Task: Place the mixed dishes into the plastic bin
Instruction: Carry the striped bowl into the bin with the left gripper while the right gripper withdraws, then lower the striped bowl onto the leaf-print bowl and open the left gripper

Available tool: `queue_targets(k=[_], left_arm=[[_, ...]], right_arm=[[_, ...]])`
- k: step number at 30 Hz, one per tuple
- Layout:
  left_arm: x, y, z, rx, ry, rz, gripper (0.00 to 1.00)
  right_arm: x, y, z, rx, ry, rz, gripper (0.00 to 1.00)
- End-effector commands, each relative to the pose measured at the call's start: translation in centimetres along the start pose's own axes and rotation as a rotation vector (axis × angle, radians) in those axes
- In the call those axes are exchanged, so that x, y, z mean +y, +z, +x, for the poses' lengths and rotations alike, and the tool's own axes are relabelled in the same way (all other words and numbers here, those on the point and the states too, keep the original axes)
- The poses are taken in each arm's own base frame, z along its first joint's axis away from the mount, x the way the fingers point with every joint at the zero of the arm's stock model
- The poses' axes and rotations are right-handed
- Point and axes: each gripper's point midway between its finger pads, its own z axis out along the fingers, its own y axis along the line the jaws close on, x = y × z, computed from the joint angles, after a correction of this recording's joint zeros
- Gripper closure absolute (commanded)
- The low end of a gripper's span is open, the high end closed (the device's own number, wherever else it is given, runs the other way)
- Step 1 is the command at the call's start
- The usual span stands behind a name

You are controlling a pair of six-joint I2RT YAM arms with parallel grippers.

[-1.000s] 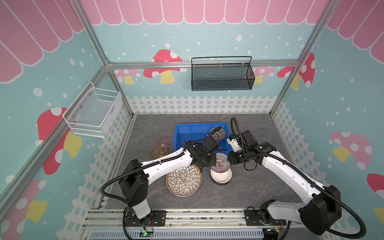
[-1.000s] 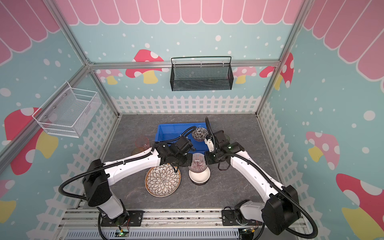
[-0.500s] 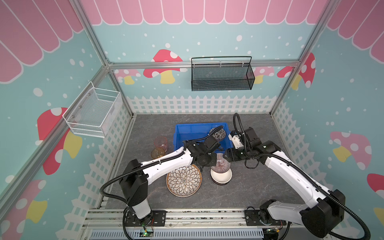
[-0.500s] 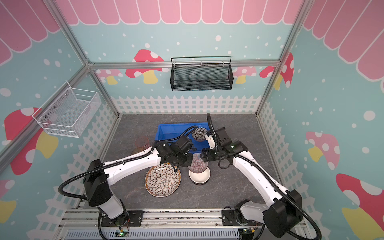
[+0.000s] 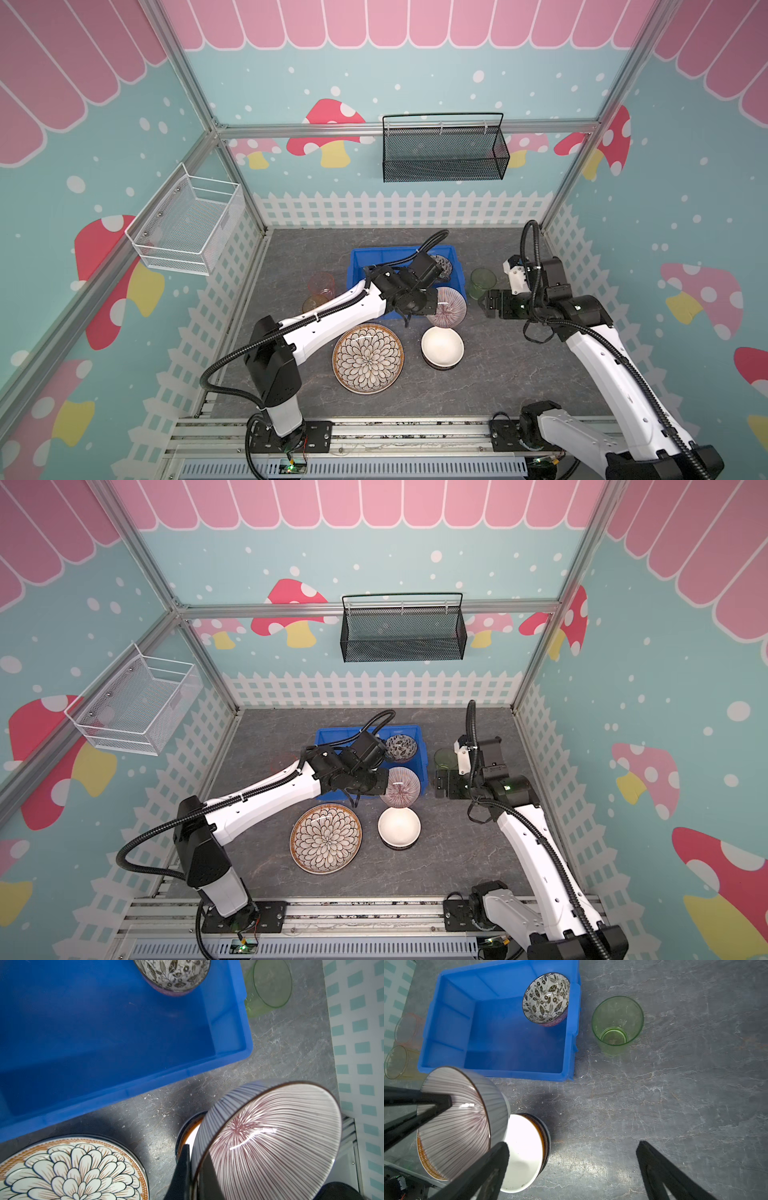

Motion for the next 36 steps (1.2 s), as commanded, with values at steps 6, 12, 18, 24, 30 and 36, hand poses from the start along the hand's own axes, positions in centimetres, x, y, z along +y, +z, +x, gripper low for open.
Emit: queue_targets(k=[6, 12, 18, 24, 30, 36], left_arm=[[1.7, 0.3, -6.7, -0.101, -0.065, -0.019, 1.00], [3.1, 2.8, -9.7, -0.110, -0.133, -0.037, 1.00], [3.5, 4.7, -12.6, -0.140, -0.185, -0.039, 1.00], [3.9, 7.4, -14.0, -0.139, -0.236, -0.039, 1.00], [4.5, 9.8, -13.9, -0.122, -0.285, -0.059, 1.00], [4.8, 11.1, -14.6, -0.130, -0.301, -0.064, 1.00]], right_arm=[[-1.4, 1.4, 3.0, 0.078, 0.008, 0.000, 0.01], [-1.8, 1.9, 3.3, 0.088, 0.013, -0.004, 0.01], [-2.2, 2.4, 3.7, 0.103, 0.013, 0.000, 0.02], [-2.7, 2.9, 4.1, 0.112, 0.020, 0.000, 0.02], [-3.0, 3.2, 4.4, 0.117, 0.024, -0.009, 0.02], [-3.1, 3.4, 4.6, 0.119, 0.029, -0.021, 0.03]])
